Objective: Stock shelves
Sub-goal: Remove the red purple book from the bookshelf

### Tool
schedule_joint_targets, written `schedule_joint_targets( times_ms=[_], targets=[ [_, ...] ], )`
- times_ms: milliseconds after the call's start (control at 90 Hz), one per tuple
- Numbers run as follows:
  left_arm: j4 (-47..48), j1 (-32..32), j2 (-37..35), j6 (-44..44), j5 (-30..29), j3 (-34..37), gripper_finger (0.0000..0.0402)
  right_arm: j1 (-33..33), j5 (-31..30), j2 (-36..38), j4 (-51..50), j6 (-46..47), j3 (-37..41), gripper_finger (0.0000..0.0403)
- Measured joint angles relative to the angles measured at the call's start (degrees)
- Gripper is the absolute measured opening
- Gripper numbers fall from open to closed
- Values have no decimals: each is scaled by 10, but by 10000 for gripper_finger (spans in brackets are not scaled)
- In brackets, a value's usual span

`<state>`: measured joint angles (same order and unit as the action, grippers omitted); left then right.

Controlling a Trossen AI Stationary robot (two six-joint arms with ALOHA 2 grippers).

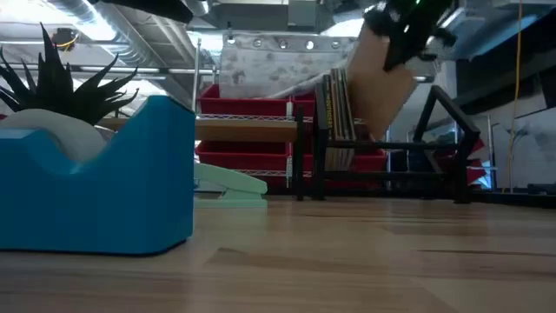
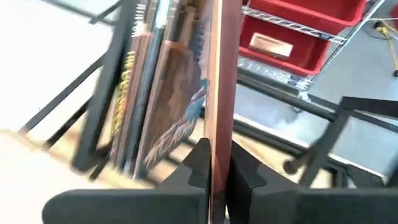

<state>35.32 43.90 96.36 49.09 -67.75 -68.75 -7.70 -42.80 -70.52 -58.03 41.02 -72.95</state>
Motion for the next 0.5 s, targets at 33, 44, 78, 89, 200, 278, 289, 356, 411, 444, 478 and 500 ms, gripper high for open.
schedule_joint_targets(
  times_ms=[33, 44, 78, 89, 200, 278, 289, 356, 411, 444, 478, 500],
  targets=[
    [0, 0, 0, 0, 0, 0, 308, 20, 8, -6, -37, 20, -23, 2],
    [0, 0, 0, 0, 0, 0, 308, 28, 11, -8, -50, 27, -31, 2],
    [0, 0, 0, 0, 0, 0, 308, 50, 26, -19, -89, 49, -52, 2],
    [0, 0, 0, 0, 0, 0, 308, 58, 32, -23, -102, 57, -58, 2],
    [0, 0, 0, 0, 1, 0, 308, 139, 104, -68, -217, 156, -110, 2],
    [0, 4, 0, 1, 0, 0, 308, 192, 178, -107, -277, 225, -134, 1],
    [-1, 4, 0, 1, 0, 0, 308, 200, 190, -115, -286, 234, -136, 1],
    [0, 8, 0, 1, 1, 0, 308, 238, 267, -155, -318, 287, -143, 1],
    [0, 13, 0, 1, 0, 0, 308, 261, 333, -188, -318, 319, -143, 1],
    [0, 16, 0, 1, 0, 0, 308, 273, 369, -204, -316, 339, -142, 1],
    [0, 18, 0, 1, 0, 0, 308, 284, 401, -224, -316, 364, -142, 1],
    [1, 20, 0, 1, 0, 0, 308, 290, 419, -237, -318, 377, -143, 0]
  ],
)
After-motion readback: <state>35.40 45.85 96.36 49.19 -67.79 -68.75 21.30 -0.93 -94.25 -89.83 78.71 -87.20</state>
